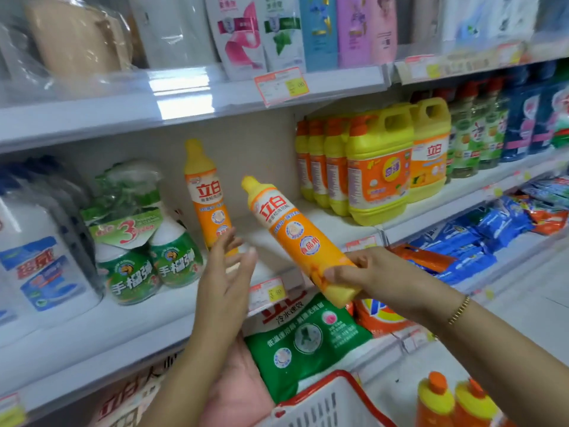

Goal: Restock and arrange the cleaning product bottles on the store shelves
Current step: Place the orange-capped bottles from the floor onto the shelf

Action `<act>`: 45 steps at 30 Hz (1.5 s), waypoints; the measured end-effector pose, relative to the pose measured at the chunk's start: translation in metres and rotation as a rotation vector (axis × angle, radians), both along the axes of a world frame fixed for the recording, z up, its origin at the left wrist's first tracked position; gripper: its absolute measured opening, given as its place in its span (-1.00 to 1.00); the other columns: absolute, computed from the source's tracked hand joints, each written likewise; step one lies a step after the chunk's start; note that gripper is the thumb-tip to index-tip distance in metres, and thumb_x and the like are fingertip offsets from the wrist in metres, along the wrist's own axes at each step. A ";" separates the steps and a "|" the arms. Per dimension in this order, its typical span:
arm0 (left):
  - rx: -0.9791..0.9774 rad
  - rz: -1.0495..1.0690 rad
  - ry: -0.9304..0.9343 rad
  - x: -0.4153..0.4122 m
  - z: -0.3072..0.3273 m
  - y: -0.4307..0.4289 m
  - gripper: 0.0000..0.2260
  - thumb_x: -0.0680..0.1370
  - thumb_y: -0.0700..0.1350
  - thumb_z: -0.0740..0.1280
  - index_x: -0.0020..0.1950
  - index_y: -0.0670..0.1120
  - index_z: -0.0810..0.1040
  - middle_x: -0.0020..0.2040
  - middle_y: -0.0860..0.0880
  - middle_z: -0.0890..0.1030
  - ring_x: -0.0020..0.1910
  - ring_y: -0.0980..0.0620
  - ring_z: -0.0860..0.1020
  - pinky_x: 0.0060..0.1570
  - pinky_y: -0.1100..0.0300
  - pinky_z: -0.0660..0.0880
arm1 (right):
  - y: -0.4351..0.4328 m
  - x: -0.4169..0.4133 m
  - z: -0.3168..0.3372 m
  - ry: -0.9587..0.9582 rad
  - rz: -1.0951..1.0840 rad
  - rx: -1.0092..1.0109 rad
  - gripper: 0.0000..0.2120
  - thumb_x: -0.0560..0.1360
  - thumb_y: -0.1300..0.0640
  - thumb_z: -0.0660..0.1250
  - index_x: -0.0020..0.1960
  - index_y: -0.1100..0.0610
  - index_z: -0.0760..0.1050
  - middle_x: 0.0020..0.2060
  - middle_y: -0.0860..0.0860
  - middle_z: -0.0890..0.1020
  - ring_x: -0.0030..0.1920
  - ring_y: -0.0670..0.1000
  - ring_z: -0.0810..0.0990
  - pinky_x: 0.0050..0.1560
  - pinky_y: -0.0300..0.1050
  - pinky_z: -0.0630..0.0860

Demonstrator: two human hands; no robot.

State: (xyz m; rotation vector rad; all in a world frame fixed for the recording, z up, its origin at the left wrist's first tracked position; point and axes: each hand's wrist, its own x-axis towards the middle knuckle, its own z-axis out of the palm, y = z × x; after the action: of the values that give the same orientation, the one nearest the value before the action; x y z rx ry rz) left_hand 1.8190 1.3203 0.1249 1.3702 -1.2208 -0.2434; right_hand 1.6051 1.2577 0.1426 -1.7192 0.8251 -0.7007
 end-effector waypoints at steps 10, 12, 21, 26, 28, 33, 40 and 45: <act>0.077 -0.456 0.735 -0.068 -0.003 0.006 -0.64 0.35 -0.14 0.37 0.13 -0.20 0.53 -0.01 -0.14 0.69 -0.06 -0.04 0.66 -0.09 0.10 0.62 | 0.023 -0.027 -0.052 -0.036 0.120 -0.020 -0.58 0.37 0.00 0.49 0.19 0.02 0.53 0.02 -0.02 0.68 0.04 -0.01 0.65 0.08 -0.09 0.56; 0.042 -0.397 0.668 -0.068 -0.001 0.010 -0.64 0.32 -0.17 0.40 0.10 -0.16 0.55 -0.03 -0.10 0.70 -0.08 -0.03 0.67 -0.11 0.14 0.61 | 0.027 -0.023 -0.057 -0.083 0.117 0.011 -0.53 0.38 0.04 0.48 0.27 0.00 0.48 0.08 -0.03 0.66 0.08 -0.02 0.64 0.11 -0.08 0.57; -0.196 -0.201 0.820 -0.056 0.033 0.022 -0.70 0.47 -0.16 0.39 0.18 -0.20 0.55 0.00 -0.08 0.69 -0.05 0.05 0.67 -0.10 0.18 0.62 | 0.058 0.020 -0.046 -0.484 -0.247 -0.289 -0.40 0.31 0.33 0.54 0.24 -0.02 0.44 0.12 -0.07 0.56 0.10 -0.08 0.61 0.01 -0.19 0.59; -0.256 -0.284 0.773 -0.040 0.048 0.034 -0.60 0.35 -0.04 0.42 0.14 -0.16 0.56 -0.04 -0.02 0.70 -0.05 0.09 0.66 -0.11 0.22 0.60 | 0.057 0.026 -0.024 -0.614 -0.082 -0.149 -0.50 0.31 0.26 0.56 0.20 0.13 0.49 -0.06 -0.01 0.66 -0.09 -0.02 0.68 -0.12 -0.21 0.59; -0.299 -0.444 0.832 -0.029 0.051 0.038 -0.52 0.27 -0.01 0.48 0.14 -0.11 0.55 0.01 -0.05 0.70 0.01 0.05 0.65 -0.01 0.14 0.60 | 0.052 0.027 -0.018 -0.700 0.114 0.119 -0.49 0.24 0.09 0.59 0.11 0.23 0.54 -0.11 0.15 0.63 -0.21 0.07 0.65 -0.23 -0.17 0.60; -0.292 -0.770 0.768 -0.014 0.052 0.050 -0.39 0.15 -0.12 0.64 0.16 -0.04 0.54 0.14 -0.21 0.63 0.17 -0.23 0.58 0.16 -0.12 0.52 | 0.050 0.027 -0.012 -0.706 0.426 0.637 -0.44 0.24 -0.16 0.55 0.00 0.28 0.64 -0.14 0.35 0.61 -0.30 0.16 0.63 -0.31 -0.10 0.64; -0.339 -0.378 0.728 -0.017 0.069 0.055 -0.55 0.28 -0.20 0.48 0.14 -0.03 0.49 -0.09 0.00 0.64 -0.06 0.02 0.63 -0.16 0.11 0.60 | 0.060 0.041 -0.010 -0.237 -0.079 -0.530 -0.47 0.32 -0.09 0.45 0.23 -0.23 0.37 0.05 -0.20 0.58 -0.05 -0.07 0.65 -0.08 -0.15 0.62; -0.292 -0.413 0.665 -0.018 0.067 0.058 -0.57 0.33 -0.25 0.48 0.16 -0.09 0.48 -0.13 0.00 0.65 -0.14 0.07 0.64 -0.19 0.17 0.60 | 0.062 0.046 -0.022 -0.372 -0.084 -0.450 -0.62 0.44 -0.07 0.41 0.22 -0.11 0.42 -0.05 -0.11 0.62 -0.15 -0.10 0.62 -0.19 -0.18 0.58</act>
State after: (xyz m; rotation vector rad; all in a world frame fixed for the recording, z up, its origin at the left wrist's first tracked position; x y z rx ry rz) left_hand 1.8013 1.3786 0.1923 0.6819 -0.9085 -0.7188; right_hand 1.6508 1.3198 0.1210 -1.8681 0.5034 -1.2941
